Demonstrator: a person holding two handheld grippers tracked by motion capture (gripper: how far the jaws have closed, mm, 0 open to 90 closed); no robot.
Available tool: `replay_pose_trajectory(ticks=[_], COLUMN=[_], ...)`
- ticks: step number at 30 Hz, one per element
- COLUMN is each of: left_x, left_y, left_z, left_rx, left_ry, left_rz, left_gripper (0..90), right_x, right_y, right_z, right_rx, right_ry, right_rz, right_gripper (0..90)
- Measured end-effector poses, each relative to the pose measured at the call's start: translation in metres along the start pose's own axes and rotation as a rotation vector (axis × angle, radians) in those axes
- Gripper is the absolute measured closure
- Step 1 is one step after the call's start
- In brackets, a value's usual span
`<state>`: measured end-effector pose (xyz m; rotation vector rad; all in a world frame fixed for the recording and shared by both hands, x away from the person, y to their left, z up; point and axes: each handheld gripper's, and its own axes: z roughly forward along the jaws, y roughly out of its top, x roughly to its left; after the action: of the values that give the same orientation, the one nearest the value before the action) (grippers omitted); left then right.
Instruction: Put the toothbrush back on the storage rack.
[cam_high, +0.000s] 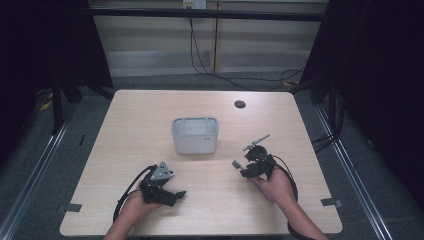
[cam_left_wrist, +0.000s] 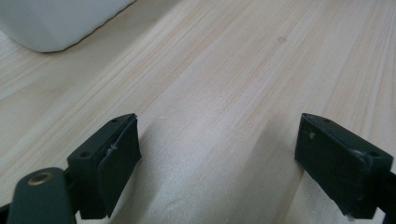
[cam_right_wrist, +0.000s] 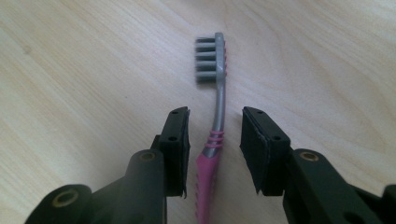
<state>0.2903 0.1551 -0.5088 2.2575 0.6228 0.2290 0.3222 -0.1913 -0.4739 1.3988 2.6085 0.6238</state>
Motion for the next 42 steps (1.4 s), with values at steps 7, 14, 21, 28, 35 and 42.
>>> replay_pose_trajectory(ticks=[7, 14, 21, 28, 35, 42], left_x=[0.000, 0.000, 0.000, 0.000, 0.000, 0.000], left_y=[0.000, 0.000, 0.001, 0.001, 0.001, 0.001], left_z=[0.000, 0.001, 0.000, 0.000, 0.000, 0.000], left_rx=[-0.001, -0.004, 0.005, 0.006, 0.006, 0.008], left_ry=[-0.002, -0.004, -0.002, -0.003, -0.003, -0.003], left_rz=[0.002, -0.004, 0.003, 0.003, 0.004, 0.006], left_gripper=[12.7, 12.4, 12.3, 12.3, 12.3, 12.3], right_x=[0.003, 0.002, -0.002, 0.002, -0.003, -0.006], right_y=[0.004, 0.012, 0.012, 0.013, 0.015, 0.015], right_z=[0.004, 0.006, 0.007, 0.003, -0.010, -0.021], right_rx=[0.020, 0.071, 0.023, -0.021, -0.089, -0.145], right_ry=[-0.026, -0.034, -0.003, 0.010, 0.025, 0.032], right_rz=[-0.024, -0.004, 0.020, 0.001, 0.006, 0.023], right_gripper=[81.0, 84.1, 84.3, 84.2, 84.2, 84.3])
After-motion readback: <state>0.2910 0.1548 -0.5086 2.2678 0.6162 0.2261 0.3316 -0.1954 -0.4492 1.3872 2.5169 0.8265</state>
